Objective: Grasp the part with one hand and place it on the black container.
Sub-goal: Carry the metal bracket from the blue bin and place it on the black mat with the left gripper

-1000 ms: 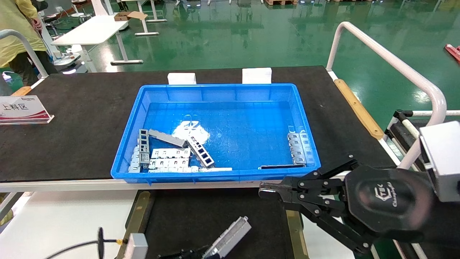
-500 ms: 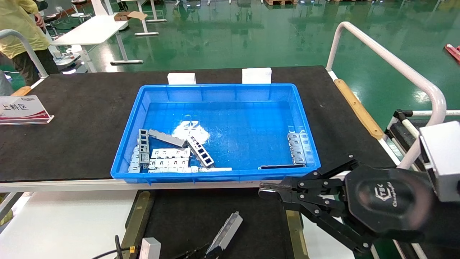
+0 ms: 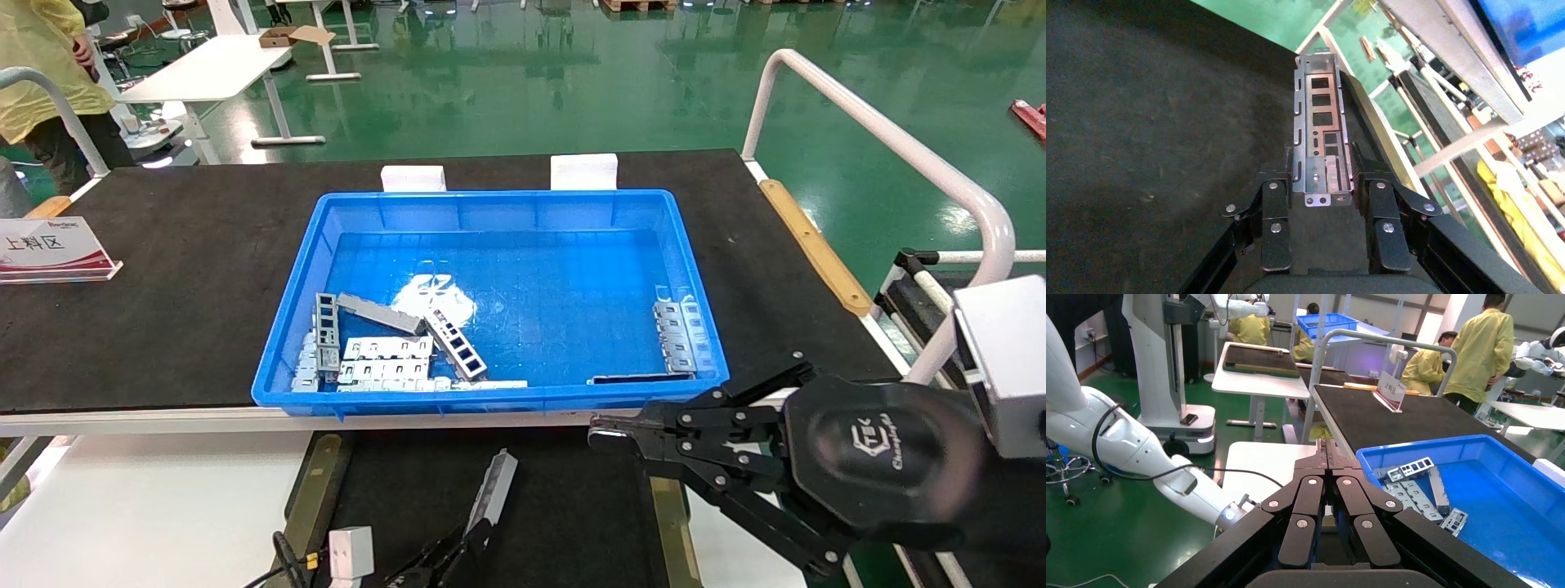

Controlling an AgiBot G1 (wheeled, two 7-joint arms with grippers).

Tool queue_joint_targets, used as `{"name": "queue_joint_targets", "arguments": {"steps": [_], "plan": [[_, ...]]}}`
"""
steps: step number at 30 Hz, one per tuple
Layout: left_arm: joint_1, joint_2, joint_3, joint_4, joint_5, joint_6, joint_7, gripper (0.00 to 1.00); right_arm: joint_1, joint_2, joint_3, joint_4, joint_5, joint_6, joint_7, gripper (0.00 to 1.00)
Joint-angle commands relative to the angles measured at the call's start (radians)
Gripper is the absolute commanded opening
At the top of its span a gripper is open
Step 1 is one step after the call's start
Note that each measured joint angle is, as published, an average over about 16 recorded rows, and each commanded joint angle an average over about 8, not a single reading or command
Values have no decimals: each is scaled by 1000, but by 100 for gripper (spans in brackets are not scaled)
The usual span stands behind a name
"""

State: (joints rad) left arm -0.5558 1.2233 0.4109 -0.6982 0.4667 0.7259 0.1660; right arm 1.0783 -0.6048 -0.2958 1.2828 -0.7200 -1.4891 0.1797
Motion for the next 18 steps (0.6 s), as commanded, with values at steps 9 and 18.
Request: {"name": "queue_joint_targets", "arguments": {"steps": [9,18], "plan": [[-34,93,-45,89,-48,-56,40,0,0,0,-1,0,0,0,0,0],[-68,132,-49,150,-110,-72,73,0,0,0,-1,0,1,0,-1,0]]}}
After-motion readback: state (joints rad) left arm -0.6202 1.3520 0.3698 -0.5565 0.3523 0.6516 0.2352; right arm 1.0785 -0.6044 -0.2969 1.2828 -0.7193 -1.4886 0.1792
